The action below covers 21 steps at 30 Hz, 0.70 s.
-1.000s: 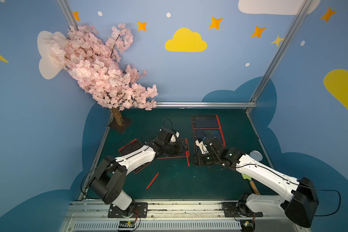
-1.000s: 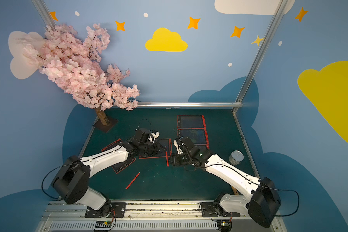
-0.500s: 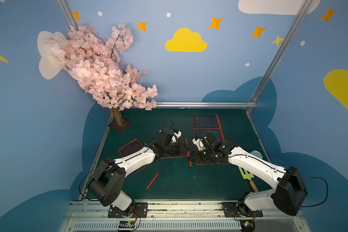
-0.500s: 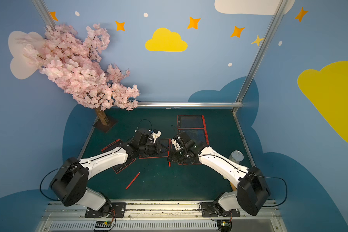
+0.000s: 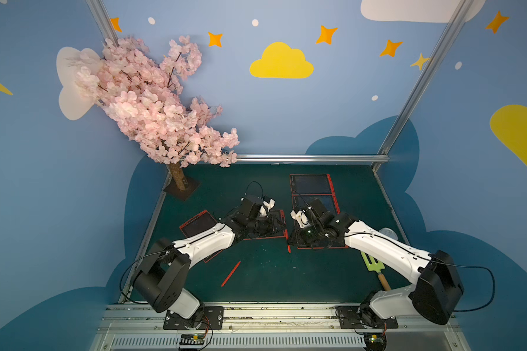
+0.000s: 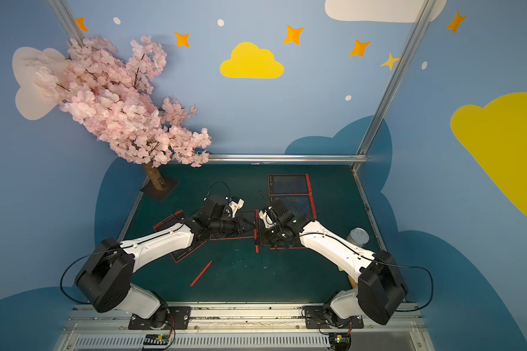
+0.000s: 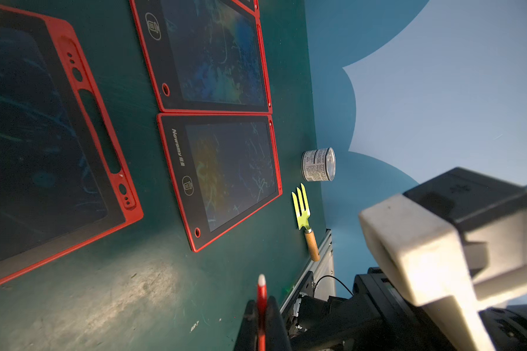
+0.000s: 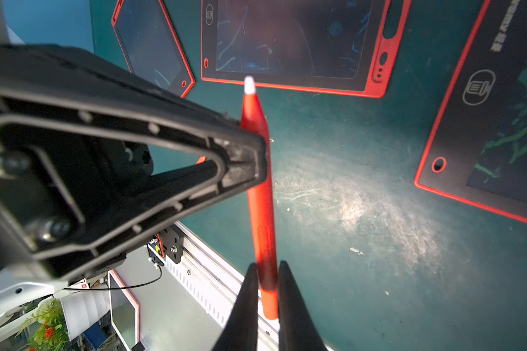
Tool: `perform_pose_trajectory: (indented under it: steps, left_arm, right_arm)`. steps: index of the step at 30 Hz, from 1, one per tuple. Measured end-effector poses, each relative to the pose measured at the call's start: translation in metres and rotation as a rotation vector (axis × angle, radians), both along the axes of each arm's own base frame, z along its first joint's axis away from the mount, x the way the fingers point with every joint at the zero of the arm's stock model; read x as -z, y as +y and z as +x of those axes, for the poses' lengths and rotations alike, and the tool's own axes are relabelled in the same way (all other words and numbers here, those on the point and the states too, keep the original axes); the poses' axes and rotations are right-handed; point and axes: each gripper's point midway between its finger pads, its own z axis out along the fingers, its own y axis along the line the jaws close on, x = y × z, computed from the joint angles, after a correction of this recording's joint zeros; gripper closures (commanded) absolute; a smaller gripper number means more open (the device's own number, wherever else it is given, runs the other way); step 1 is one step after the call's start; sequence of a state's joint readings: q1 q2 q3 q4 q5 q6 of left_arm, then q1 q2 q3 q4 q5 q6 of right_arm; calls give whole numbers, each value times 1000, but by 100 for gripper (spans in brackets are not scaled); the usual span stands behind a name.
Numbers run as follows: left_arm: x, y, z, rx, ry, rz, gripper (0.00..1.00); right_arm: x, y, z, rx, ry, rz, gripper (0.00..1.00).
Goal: Place the stylus back onto the writing tablet
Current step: Pick up the stylus from the center of the board.
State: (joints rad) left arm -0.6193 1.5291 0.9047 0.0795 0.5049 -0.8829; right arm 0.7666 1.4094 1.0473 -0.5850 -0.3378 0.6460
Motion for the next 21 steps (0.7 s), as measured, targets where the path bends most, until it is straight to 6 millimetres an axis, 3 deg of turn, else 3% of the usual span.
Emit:
perform_pose_trajectory:
  steps: [5, 17, 21]
  left_arm:
    - [0, 0, 0, -3, 6, -3, 97]
    - [0, 0, -1, -17, 38, -12, 97]
    - [0, 0, -1, -17, 42, -14, 97]
  right_arm:
    - [0, 0, 0, 0, 0, 0, 83]
    - [0, 0, 1, -10, -12, -4, 93]
    - [0, -1, 1, -12, -14, -7, 88]
